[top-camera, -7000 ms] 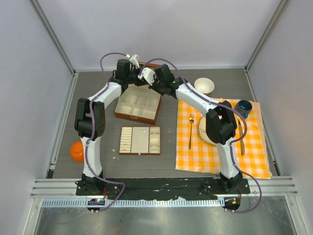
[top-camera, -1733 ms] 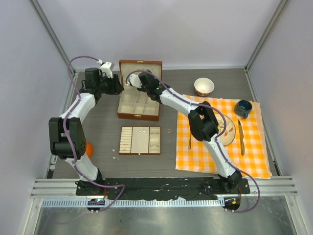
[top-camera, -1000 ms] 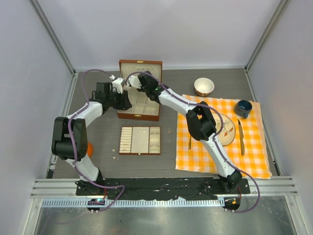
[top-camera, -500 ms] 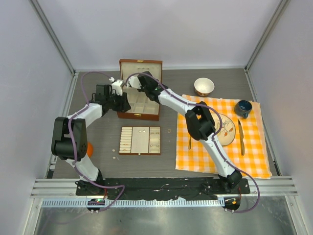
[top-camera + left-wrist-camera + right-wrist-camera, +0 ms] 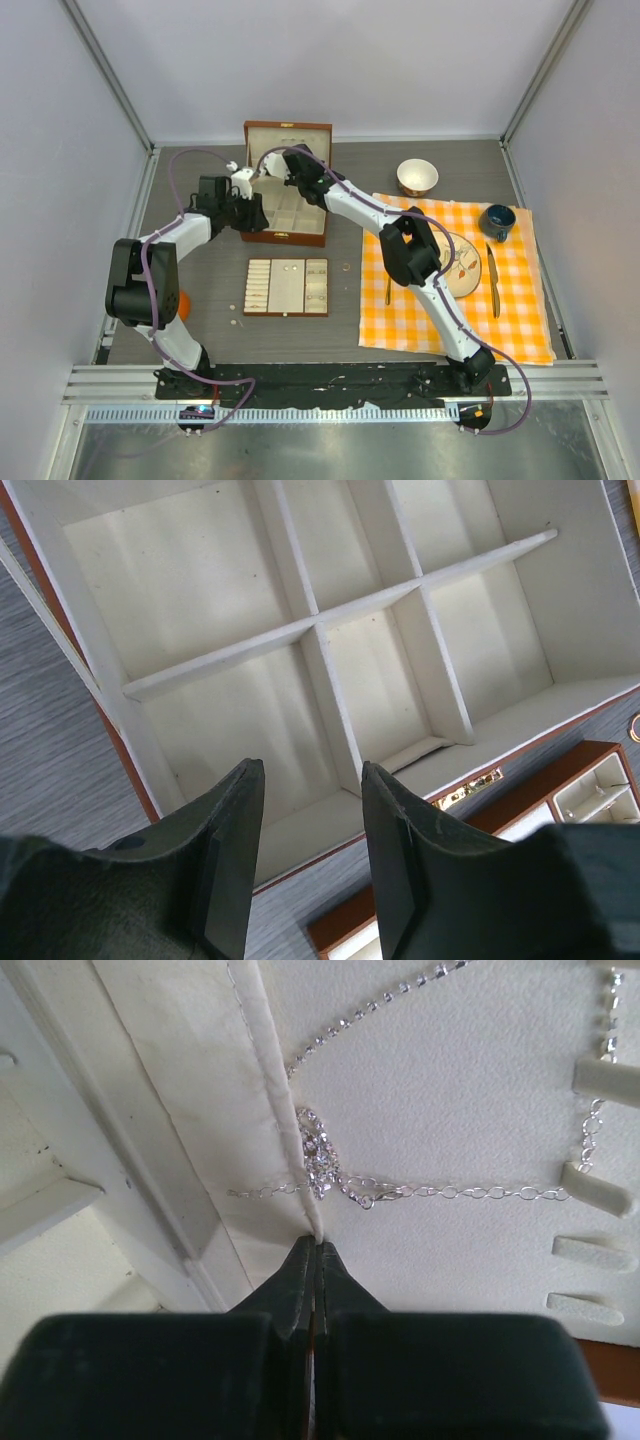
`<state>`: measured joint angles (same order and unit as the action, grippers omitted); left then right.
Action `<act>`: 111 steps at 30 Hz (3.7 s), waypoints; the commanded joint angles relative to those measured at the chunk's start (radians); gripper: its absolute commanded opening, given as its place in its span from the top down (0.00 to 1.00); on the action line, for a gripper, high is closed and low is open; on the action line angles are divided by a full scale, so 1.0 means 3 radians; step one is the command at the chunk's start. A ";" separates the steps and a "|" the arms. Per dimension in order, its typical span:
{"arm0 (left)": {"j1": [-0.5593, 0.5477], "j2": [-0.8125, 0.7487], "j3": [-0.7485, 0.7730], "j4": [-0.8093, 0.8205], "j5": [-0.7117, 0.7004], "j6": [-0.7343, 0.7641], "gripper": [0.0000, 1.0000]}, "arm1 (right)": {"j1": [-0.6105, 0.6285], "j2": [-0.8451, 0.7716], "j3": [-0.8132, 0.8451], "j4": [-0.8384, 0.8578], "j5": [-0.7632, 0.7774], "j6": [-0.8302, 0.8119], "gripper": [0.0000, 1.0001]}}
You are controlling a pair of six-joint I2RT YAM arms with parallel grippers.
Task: Organize the mixed jewelry
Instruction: Place the jewelry in the jewelry box.
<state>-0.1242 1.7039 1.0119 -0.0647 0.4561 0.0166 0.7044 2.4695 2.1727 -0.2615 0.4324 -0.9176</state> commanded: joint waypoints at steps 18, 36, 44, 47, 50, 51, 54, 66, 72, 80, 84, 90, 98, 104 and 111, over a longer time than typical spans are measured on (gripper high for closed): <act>-0.0097 -0.0116 0.0053 0.0021 -0.0114 0.0047 0.55 | -0.0006 -0.0326 -0.0288 -0.0171 -0.0695 0.0369 0.99; -0.0179 -0.0014 0.0140 -0.0035 -0.0272 0.0021 0.57 | -0.0011 -0.0311 -0.0283 -0.0360 -0.1216 0.0497 0.99; -0.0276 0.0057 0.0232 -0.0091 -0.0421 0.0021 0.59 | -0.0011 -0.0332 -0.0288 -0.0417 -0.1344 0.0528 0.99; -0.0327 0.0119 0.0303 -0.0168 -0.0538 0.0037 0.61 | -0.0006 -0.0326 -0.0278 -0.0422 -0.1354 0.0533 0.99; -0.0353 0.0180 0.0380 -0.0239 -0.0651 0.0052 0.65 | -0.0011 -0.0316 -0.0263 -0.0427 -0.1344 0.0533 0.99; -0.0363 0.0201 0.0406 -0.0280 -0.0681 0.0057 0.66 | -0.0011 -0.0311 -0.0258 -0.0427 -0.1349 0.0533 0.99; -0.0379 0.0272 0.0477 -0.0352 -0.0758 0.0078 0.68 | -0.0006 -0.0306 -0.0252 -0.0427 -0.1344 0.0533 0.99; -0.0506 0.0482 0.0712 -0.0577 -0.1009 0.0098 0.87 | -0.0011 -0.0352 -0.0278 -0.0453 -0.1395 0.0569 0.99; -0.0583 0.0594 0.0830 -0.0700 -0.1080 0.0057 0.98 | -0.0016 -0.0378 -0.0319 -0.0468 -0.1390 0.0564 0.99; -0.0609 0.0671 0.0927 -0.0761 -0.1132 -0.0040 1.00 | -0.0016 -0.0393 -0.0375 -0.0499 -0.1574 0.0589 0.99; -0.0619 0.0697 0.0953 -0.0776 -0.1111 -0.0040 1.00 | -0.0011 -0.0398 -0.0380 -0.0529 -0.1641 0.0615 0.99; -0.0624 0.0707 0.0963 -0.0792 -0.1137 -0.0035 1.00 | -0.0001 -0.0383 -0.0391 -0.0550 -0.1697 0.0635 0.99; -0.0629 0.0732 0.0989 -0.0822 -0.1142 -0.0035 1.00 | 0.0035 -0.0352 -0.0406 -0.0580 -0.1768 0.0671 0.99; -0.0629 0.0753 0.1009 -0.0838 -0.1147 -0.0040 1.00 | 0.0045 -0.0311 -0.0431 -0.0591 -0.1804 0.0702 0.99; -0.0629 0.0758 0.1025 -0.0853 -0.1142 -0.0040 1.00 | 0.0055 -0.0270 -0.0447 -0.0611 -0.1866 0.0747 0.99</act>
<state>-0.3058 1.8835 1.3029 -0.3809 0.1272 0.0002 0.6479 2.3730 2.0808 -0.3336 0.1139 -0.7826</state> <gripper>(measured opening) 0.013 0.027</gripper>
